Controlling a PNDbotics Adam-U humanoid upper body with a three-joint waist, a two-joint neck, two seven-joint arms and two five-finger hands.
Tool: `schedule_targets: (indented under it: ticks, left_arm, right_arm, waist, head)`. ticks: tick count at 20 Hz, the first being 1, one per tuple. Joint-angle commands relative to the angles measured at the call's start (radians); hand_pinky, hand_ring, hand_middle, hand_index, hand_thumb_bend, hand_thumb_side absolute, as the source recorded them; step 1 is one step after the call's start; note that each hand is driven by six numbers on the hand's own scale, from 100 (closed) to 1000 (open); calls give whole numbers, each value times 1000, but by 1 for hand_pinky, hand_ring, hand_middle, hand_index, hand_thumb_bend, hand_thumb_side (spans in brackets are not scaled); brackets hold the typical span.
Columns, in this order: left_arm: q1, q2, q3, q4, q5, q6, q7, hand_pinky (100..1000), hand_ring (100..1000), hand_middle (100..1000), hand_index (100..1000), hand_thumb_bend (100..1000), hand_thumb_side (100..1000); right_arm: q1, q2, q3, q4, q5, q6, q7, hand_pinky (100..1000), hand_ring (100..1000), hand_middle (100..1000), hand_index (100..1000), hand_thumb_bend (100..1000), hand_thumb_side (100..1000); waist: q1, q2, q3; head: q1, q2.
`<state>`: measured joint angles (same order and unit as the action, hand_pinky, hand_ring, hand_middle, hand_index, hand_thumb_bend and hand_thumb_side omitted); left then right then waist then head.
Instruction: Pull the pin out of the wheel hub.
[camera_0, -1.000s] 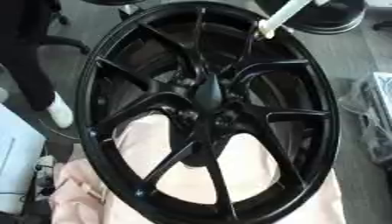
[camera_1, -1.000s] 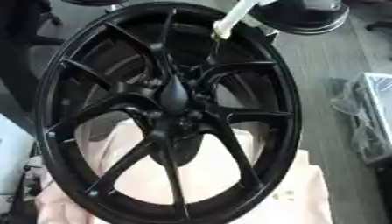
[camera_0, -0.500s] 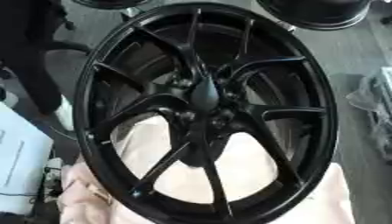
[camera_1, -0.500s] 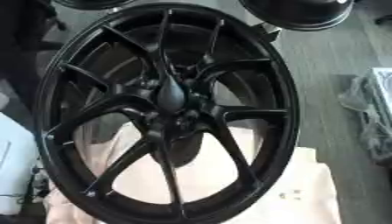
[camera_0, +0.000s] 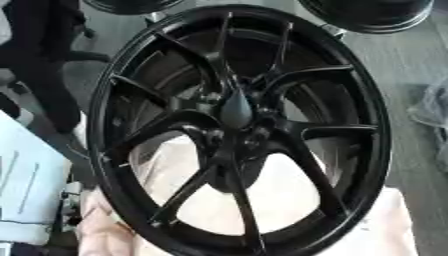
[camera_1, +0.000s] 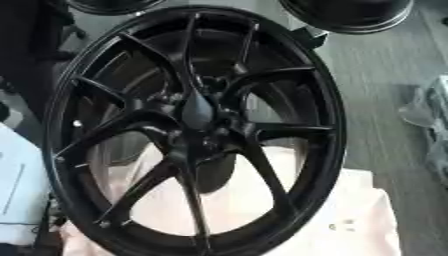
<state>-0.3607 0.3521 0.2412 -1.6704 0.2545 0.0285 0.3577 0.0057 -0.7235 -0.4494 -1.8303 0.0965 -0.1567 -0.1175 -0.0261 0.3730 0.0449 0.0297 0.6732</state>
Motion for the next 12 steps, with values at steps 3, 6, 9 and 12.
schedule_targets:
  ticks: [3, 6, 9, 12]
  left_arm:
    - [-8, 30, 10, -22, -1, -2, 3, 606, 805, 720, 706, 342, 624]
    - [-9, 29, 9, -22, -1, -2, 3, 606, 805, 720, 706, 341, 624]
    - [-10, 28, 6, -22, -1, -1, 1, 605, 805, 720, 706, 341, 624]
    - [-12, 25, 2, -22, 0, -1, -2, 606, 805, 720, 705, 341, 623]
  right_arm:
    - [-3, 11, -12, 54, -119, -10, -114, 913, 822, 838, 920, 284, 770]
    - [-12, 12, -2, 69, -158, -24, -134, 907, 803, 816, 901, 243, 608]
    - [-23, 16, 23, 68, -235, -22, -155, 899, 774, 781, 866, 195, 495]
    - [-44, 22, 74, 45, -336, -21, -131, 901, 761, 761, 848, 121, 450]
  waist:
    - [2, -20, 4]
    - [2, -23, 8]
    - [1, -25, 12]
    - [0, -27, 19]
  head:
    - [-1, -16]
    - [-2, -15]
    - [-5, -13]
    - [-9, -12]
